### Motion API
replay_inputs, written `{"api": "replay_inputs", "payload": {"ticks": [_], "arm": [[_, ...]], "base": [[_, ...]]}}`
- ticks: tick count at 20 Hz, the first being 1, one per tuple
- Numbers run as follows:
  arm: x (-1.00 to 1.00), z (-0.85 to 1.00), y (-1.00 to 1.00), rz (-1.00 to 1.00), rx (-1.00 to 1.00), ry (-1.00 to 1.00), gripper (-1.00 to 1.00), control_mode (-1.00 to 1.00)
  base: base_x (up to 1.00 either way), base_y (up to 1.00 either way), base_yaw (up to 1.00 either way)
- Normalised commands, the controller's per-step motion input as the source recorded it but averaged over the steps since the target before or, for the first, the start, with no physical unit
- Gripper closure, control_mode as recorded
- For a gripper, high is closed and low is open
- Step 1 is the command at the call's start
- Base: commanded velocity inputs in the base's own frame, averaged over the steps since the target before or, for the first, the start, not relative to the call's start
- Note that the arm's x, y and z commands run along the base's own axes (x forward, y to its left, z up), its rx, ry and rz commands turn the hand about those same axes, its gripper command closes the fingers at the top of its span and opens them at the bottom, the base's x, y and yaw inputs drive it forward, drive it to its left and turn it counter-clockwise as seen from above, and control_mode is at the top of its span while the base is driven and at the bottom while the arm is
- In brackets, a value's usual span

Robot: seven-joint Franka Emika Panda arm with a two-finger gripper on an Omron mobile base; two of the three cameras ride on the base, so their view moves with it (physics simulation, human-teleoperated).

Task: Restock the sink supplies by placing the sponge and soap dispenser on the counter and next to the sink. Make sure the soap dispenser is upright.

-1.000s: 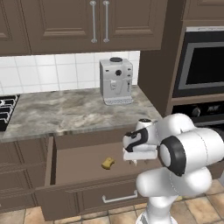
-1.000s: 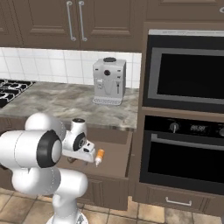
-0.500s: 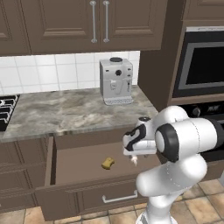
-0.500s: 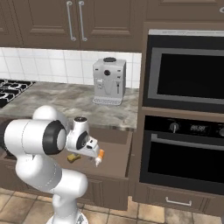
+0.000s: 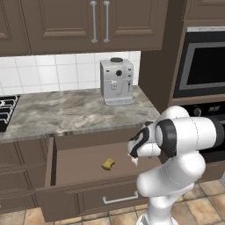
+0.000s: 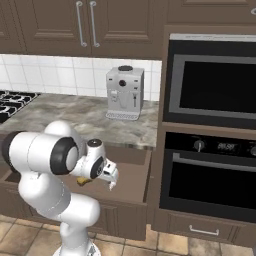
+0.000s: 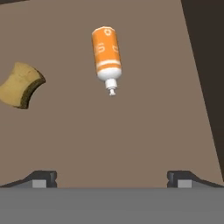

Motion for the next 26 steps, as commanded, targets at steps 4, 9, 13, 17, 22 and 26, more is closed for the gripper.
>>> {"api": "replay_inputs", "payload": {"ticks": [4, 9, 13, 17, 22, 26], "arm": [[0.21, -0.11, 0.00, 0.00, 0.00, 0.00, -1.00, -1.00], [0.04, -0.35, 0.00, 0.00, -0.02, 0.00, -1.00, -1.00], [0.06, -0.33, 0.00, 0.00, 0.00, 0.00, -1.00, -1.00], [0.03, -0.07, -0.03, 0.00, 0.00, -0.02, -1.00, -1.00], [0.09, -0.07, 0.00, 0.00, 0.00, -0.03, -1.00, -1.00], [0.25, -0.03, 0.00, 0.00, 0.00, 0.00, -1.00, -1.00]], "base": [[0.00, 0.00, 0.00], [0.00, 0.00, 0.00], [0.00, 0.00, 0.00], [0.00, 0.00, 0.00], [0.00, 0.00, 0.00], [0.00, 0.00, 0.00]]}}
